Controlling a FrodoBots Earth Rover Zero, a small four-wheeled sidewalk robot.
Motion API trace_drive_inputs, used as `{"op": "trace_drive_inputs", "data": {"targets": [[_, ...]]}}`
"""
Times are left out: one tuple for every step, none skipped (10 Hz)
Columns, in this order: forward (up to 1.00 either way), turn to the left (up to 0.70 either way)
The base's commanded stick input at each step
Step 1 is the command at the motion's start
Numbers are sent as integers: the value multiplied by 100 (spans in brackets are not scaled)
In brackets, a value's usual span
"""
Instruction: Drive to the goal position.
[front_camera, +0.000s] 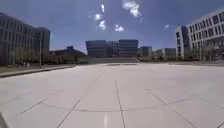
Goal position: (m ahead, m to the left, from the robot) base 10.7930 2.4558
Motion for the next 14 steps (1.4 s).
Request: {"op": "trace_drive_inputs", "data": {"targets": [[50, 0], [50, 0], [50, 0], [50, 0], [50, 0], [50, 0], [50, 0], [50, 0], [50, 0], [50, 0], [50, 0], [50, 0], [50, 0], [50, 0]]}}
